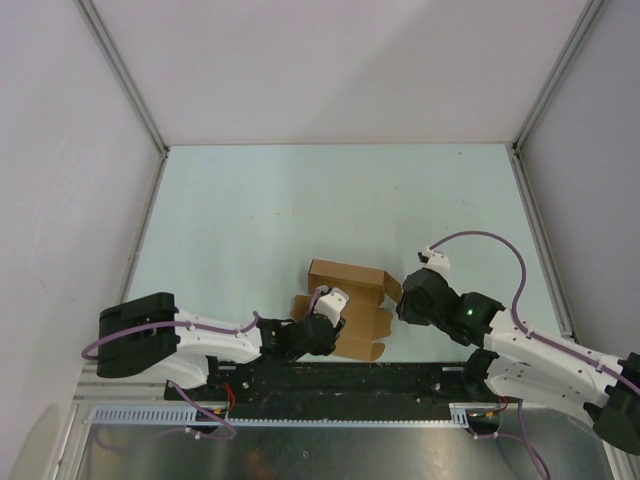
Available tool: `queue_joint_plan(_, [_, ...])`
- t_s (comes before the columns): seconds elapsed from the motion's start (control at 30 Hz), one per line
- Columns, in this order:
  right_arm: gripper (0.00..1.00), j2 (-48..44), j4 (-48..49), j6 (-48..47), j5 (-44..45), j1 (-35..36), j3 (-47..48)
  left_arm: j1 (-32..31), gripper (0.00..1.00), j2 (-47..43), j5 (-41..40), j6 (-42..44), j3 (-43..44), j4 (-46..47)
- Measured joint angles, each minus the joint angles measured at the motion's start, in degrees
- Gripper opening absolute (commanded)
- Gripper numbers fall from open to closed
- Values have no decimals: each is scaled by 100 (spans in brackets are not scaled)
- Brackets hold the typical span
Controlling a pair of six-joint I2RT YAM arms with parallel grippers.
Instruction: Fold the paper box
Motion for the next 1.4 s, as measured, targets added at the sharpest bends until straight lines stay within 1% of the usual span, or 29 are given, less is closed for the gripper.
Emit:
queue_joint_plan(0.23, [23,66,33,2,7,-74,0,0,48,-79,2,44,0,-59])
queue_joint_plan(0.4, [17,149,63,-4,9,-109,0,0,48,-577,-2,186,0,-155])
queue_joint_plan(0.53, [16,173,70,-17,7,-111,0,0,48,-968,17,367,20,-131])
queue_joint_plan(0.63, [15,173,74,-17,7,-111,0,0,42,-1036,109,562,138,13])
queue_joint_plan(0.73, [13,170,87,-17,4,-111,0,0,24,-866,216,715,282,280])
queue_joint_plan(0.77, [13,168,96,-15,4,-114,0,0,11,-704,284,778,363,402])
queue_joint_plan(0.87, [13,146,107,-15,-2,-118,0,0,0,-286,479,876,516,658])
queue_joint_plan(1.07, [12,127,127,-15,-55,-122,0,0,0,295,870,981,634,1152])
queue_joint_plan(1.27, [12,94,151,-15,-92,-142,0,0,0,909,1231,1143,1047,1561])
queue_joint_plan(1.4, [12,68,151,-13,-98,-153,0,0,0,1244,1482,1202,1169,1781])
